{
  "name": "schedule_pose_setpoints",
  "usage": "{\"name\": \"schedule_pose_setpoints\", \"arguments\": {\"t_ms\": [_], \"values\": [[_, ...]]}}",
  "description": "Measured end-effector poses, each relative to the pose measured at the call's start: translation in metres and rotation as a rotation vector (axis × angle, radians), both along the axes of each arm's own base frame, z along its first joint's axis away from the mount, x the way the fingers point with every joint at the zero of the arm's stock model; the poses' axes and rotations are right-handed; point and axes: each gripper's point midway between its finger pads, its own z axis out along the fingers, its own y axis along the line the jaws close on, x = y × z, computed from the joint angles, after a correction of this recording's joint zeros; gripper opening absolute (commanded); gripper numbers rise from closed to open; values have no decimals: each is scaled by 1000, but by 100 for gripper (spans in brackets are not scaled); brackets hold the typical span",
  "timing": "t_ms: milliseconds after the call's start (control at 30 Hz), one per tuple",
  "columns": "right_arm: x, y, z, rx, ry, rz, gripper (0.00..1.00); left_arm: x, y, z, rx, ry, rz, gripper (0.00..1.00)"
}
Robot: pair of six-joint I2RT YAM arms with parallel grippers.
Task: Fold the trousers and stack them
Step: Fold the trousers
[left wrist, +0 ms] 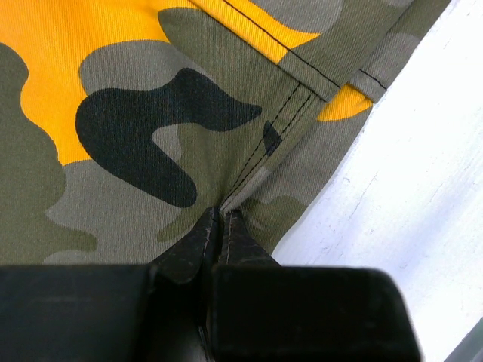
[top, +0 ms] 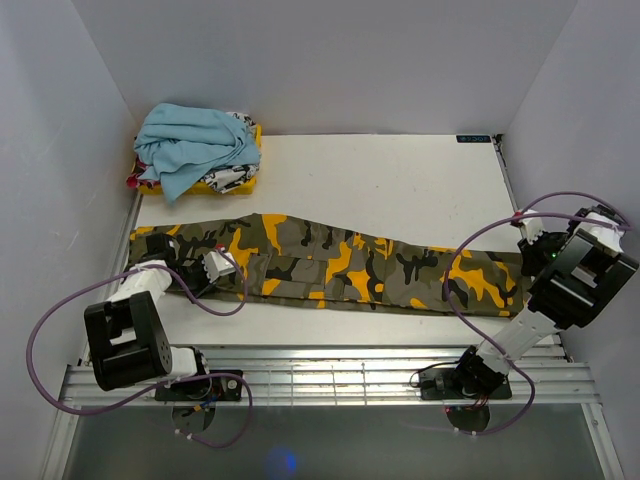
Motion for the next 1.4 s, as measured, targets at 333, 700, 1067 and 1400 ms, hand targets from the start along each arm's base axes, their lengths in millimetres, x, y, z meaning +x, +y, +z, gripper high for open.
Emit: {"name": "schedule_pose_setpoints", "arguments": {"t_ms": [333,700,1067,1400], "values": [[20,-11,45,-45,-2,49,8,0,0,0,-3,6,-1,0],[43,-6,21,-126,93,78,87,1,0,0,-8,19,0,0],[22,-18,57,-194,11,100,74,1,0,0,-6,18,0,0],[-63,40,29,-186,45,299,49,0,0,1,-7,18,5,0]]}}
